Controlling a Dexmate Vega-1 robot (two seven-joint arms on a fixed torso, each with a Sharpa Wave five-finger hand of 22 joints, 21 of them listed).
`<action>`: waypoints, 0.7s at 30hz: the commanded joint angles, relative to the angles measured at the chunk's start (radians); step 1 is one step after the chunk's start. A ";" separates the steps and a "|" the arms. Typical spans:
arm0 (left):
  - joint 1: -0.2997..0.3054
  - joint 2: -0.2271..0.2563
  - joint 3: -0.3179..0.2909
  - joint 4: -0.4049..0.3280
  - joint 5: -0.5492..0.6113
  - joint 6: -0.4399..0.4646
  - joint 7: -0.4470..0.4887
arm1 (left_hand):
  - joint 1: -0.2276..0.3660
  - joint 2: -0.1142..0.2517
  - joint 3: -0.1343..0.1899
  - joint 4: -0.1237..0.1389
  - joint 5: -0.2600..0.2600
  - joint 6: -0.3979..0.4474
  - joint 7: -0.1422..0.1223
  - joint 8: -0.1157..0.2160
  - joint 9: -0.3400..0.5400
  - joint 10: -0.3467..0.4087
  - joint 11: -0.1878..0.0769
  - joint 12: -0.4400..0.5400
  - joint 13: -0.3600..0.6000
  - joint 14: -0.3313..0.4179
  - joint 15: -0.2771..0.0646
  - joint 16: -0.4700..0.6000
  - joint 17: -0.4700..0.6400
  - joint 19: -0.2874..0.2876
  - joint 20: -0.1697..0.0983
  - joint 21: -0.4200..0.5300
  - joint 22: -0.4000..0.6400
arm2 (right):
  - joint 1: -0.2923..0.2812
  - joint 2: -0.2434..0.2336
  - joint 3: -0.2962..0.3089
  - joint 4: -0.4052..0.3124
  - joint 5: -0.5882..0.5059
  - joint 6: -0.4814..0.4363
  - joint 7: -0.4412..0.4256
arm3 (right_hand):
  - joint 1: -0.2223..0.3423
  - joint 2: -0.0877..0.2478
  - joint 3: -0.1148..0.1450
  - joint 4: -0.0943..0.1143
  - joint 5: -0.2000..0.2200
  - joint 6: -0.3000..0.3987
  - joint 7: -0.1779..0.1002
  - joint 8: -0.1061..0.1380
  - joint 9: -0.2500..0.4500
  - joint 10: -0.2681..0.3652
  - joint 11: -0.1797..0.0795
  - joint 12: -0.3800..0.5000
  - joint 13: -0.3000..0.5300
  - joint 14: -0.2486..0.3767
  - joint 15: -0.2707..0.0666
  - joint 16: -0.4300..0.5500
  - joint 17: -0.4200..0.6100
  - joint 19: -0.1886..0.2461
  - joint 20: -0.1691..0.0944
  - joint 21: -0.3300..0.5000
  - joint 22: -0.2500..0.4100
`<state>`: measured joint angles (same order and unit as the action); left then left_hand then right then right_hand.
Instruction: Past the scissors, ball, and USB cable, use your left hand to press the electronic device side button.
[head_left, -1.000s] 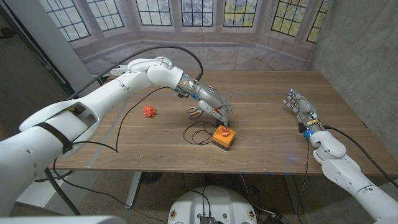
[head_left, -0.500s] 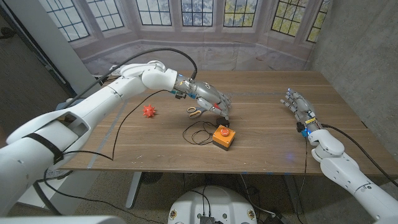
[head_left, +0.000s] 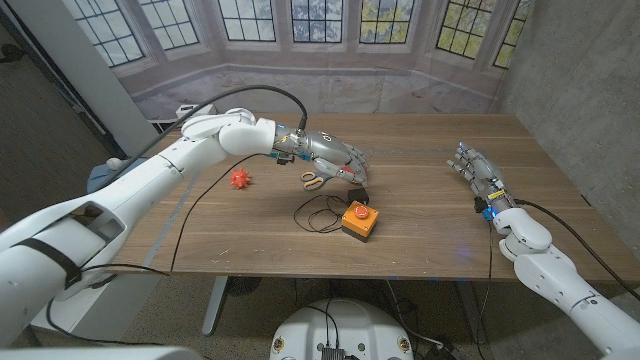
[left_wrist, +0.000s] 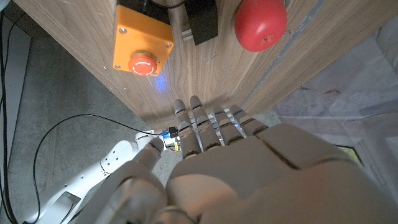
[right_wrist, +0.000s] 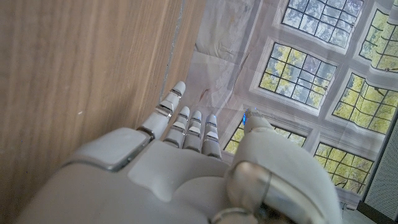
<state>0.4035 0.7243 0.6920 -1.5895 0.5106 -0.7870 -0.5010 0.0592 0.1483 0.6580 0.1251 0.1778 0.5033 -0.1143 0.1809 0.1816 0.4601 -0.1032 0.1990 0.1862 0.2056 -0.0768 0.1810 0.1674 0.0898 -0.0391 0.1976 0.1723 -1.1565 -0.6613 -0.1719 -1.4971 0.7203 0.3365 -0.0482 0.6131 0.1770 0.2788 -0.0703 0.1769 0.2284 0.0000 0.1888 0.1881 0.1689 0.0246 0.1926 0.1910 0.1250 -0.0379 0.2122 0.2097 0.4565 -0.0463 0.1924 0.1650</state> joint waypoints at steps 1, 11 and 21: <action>0.109 0.064 -0.064 -0.114 -0.027 0.119 0.060 | 0.015 0.000 0.005 -0.014 0.004 -0.003 -0.005 0.004 0.001 -0.004 -0.001 0.000 0.000 0.010 0.003 -0.001 0.000 0.011 -0.001 0.000 -0.001 | 0.007 0.001 -0.024 -0.008 -0.006 -0.019 0.009 | -0.009 -0.003 0.002 -0.007 0.005 0.003 0.003 0.005 0.002 0.001 0.000 0.004 0.003 0.000 -0.011 0.005 0.000 -0.003 -0.029 -0.003 0.003; 0.192 0.106 -0.124 -0.169 -0.085 0.220 0.116 | 0.033 -0.004 0.017 -0.034 0.002 -0.008 -0.010 0.003 0.001 -0.010 -0.001 -0.002 0.000 0.011 0.005 -0.003 0.000 0.015 0.002 -0.001 -0.001 | 0.013 0.001 -0.051 -0.034 -0.019 -0.045 0.000 | -0.015 -0.005 0.000 -0.005 0.004 0.004 0.003 0.006 0.002 0.001 -0.001 0.004 0.003 -0.001 -0.010 0.005 0.001 -0.002 -0.027 -0.002 0.003; 0.257 0.131 -0.163 -0.208 -0.122 0.284 0.181 | 0.042 -0.008 0.025 -0.044 0.000 -0.019 -0.007 0.001 0.001 -0.019 0.000 -0.003 0.000 0.010 0.011 -0.003 0.001 0.015 0.005 -0.002 -0.001 | -0.014 -0.016 -0.048 -0.096 -0.024 -0.069 -0.032 | -0.015 -0.004 0.001 -0.006 0.005 0.007 0.003 0.006 0.002 0.004 -0.003 0.005 0.003 0.001 -0.009 0.006 0.000 -0.001 -0.027 -0.002 0.003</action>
<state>0.5873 0.8239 0.5748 -1.7489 0.4305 -0.5777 -0.3826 0.0937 0.1383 0.6814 0.0879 0.1778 0.4873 -0.1197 0.1810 0.1817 0.4461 -0.1000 0.1991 0.1861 0.2110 -0.0714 0.1813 0.1676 0.0930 -0.0357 0.1976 0.1703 -1.1495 -0.6634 -0.2151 -1.5415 0.7043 0.2912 -0.0533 0.6040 0.1754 0.2788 -0.0703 0.1769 0.2284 0.0000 0.1888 0.1881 0.1689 0.0246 0.1926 0.1910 0.1255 -0.0374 0.2122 0.2098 0.4565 -0.0463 0.1924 0.1650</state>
